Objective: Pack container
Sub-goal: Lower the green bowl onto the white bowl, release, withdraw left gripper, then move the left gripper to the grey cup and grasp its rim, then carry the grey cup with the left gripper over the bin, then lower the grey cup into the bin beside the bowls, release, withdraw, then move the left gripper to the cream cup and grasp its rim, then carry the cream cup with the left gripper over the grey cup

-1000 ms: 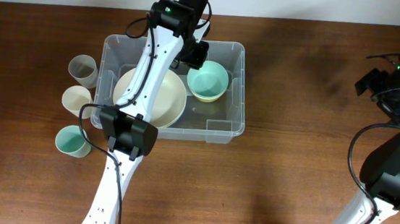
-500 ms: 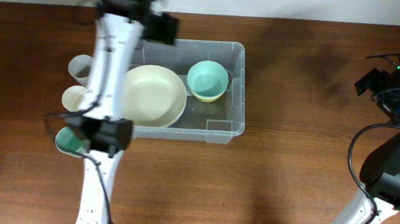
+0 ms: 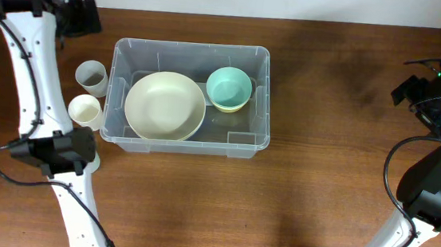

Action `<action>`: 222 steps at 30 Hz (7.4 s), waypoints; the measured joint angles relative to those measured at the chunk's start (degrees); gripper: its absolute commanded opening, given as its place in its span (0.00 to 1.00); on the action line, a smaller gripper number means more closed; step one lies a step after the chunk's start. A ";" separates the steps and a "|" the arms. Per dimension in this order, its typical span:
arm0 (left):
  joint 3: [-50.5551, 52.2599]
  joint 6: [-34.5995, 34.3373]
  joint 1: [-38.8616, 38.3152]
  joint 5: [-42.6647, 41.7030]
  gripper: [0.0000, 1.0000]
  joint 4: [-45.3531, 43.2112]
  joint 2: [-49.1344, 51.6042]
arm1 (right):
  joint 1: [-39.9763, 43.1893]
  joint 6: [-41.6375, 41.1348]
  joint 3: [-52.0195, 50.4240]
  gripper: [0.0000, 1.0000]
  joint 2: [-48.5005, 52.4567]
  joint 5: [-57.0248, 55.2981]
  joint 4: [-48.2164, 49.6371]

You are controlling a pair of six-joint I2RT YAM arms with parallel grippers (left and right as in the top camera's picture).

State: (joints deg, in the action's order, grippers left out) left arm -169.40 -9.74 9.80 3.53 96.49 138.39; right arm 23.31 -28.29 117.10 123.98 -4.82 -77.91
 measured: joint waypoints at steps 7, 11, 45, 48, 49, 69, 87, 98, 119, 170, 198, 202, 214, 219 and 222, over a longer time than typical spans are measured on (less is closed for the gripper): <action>12.92 -0.59 1.92 -0.09 0.99 -5.31 0.04 | 0.00 0.02 0.00 0.99 0.00 0.00 0.00; 20.04 -0.63 1.84 -0.26 0.99 -10.51 0.07 | 0.00 0.00 0.00 0.99 0.00 0.00 0.00; 39.10 -6.49 5.11 -0.72 0.04 -22.49 0.07 | 0.00 0.02 0.00 0.99 0.00 0.00 0.00; 39.12 -6.78 5.22 -0.85 0.01 -24.09 0.07 | 0.00 0.04 0.00 0.99 0.00 0.00 0.00; 39.12 -6.69 5.29 -0.94 0.01 -24.55 0.07 | 0.00 0.00 0.00 0.99 0.00 0.00 0.00; 8.17 -1.57 14.56 -18.56 0.01 -11.06 -4.68 | 0.00 0.02 0.00 0.99 0.00 0.02 0.00; 10.60 8.72 -23.15 -22.75 0.01 0.11 -13.20 | 0.00 0.00 0.00 0.99 0.00 0.00 -0.02; 25.27 8.90 -31.34 -19.30 0.01 -5.09 -13.11 | 0.00 0.00 0.00 0.99 0.00 0.02 0.00; 45.29 8.92 -32.57 -15.02 0.01 -17.29 -12.96 | 0.00 0.02 0.00 0.99 0.00 0.00 0.00; 6.23 -2.67 -7.37 3.10 0.99 0.00 -12.83 | 0.00 0.00 0.00 0.99 0.00 0.02 0.00; 59.67 -12.00 7.87 -0.57 0.99 -13.60 -13.27 | 0.00 0.00 0.00 0.99 0.00 0.00 0.00; 64.43 -12.37 8.28 -0.76 0.89 -17.38 -13.25 | 0.00 0.00 0.00 0.99 0.00 0.00 -0.02; 63.60 -12.76 9.86 -1.57 0.01 -20.68 -13.25 | 0.00 0.02 0.00 0.99 0.00 0.00 0.00; 46.23 -12.50 11.67 -1.84 0.01 -14.51 -12.87 | 0.00 0.02 0.00 0.99 0.00 0.00 0.00; 31.87 -10.60 11.13 -5.35 0.01 -10.93 -12.68 | 0.00 0.02 0.00 0.99 0.00 0.00 0.02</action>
State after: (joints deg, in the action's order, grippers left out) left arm -137.53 -20.34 20.93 -1.83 85.56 125.71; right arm 23.31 -28.27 117.10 123.98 -4.82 -77.89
